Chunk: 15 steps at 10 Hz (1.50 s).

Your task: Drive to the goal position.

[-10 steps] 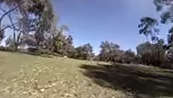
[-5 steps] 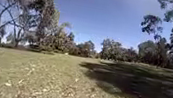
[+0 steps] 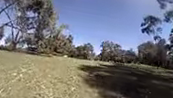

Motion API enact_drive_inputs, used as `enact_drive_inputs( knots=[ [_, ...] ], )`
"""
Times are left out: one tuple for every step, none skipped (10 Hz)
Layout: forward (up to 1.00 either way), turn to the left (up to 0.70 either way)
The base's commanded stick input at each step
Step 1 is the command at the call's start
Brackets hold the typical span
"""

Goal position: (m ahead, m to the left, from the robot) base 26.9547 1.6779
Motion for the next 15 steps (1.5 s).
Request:
enact_drive_inputs(
  knots=[
    [1.0,0.0],
    [1.0,0.0],
    [1.0,0.0],
    [1.0,0.0],
    [1.0,0.0],
    [1.0,0.0],
    [1.0,0.0],
    [1.0,0.0],
    [1.0,0.0],
    [1.0,0.0],
    [1.0,0.0],
    [1.0,0.0],
    [1.0,0.0],
    [1.0,0.0],
    [1.0,0.0]
  ],
)
